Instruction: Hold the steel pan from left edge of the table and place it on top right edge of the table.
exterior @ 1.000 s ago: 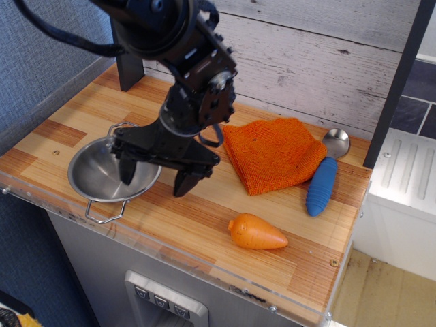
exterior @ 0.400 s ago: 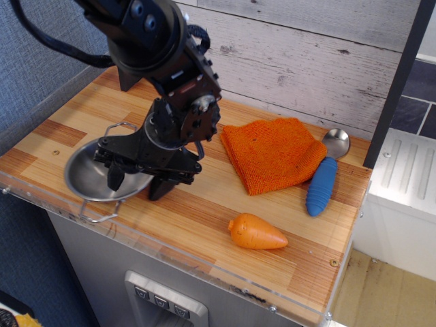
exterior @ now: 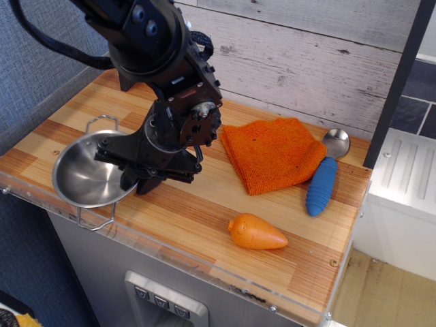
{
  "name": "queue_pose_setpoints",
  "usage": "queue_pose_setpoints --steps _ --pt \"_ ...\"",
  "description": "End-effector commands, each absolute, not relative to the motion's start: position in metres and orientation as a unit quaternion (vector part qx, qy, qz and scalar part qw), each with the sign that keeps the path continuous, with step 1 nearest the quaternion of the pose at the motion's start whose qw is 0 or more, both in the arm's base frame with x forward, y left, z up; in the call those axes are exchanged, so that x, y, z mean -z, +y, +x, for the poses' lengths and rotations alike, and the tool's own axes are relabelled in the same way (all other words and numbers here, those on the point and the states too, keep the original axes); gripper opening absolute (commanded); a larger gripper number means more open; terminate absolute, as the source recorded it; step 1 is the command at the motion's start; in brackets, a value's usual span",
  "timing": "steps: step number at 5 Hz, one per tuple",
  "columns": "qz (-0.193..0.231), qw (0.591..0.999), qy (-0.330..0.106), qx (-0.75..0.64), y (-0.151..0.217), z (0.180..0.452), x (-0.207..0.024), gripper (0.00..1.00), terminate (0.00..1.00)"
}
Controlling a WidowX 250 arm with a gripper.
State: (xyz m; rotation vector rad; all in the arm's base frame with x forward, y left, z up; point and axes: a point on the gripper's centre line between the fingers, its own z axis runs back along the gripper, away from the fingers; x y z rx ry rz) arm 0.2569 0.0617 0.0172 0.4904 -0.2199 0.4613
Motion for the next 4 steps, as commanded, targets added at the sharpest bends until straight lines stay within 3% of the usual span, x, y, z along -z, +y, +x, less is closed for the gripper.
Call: queue_pose_setpoints --steps 1,2,4 --pt "0.235 0.937 -0.119 -0.229 0.058 0.256 -0.025 0.0 0.0" --pt "0.234 0.937 -0.118 -0.229 0.059 0.257 -0.032 0.0 0.0" --pt "0.242 0.937 -0.118 -0.221 0.069 0.272 -0.067 0.0 0.0"
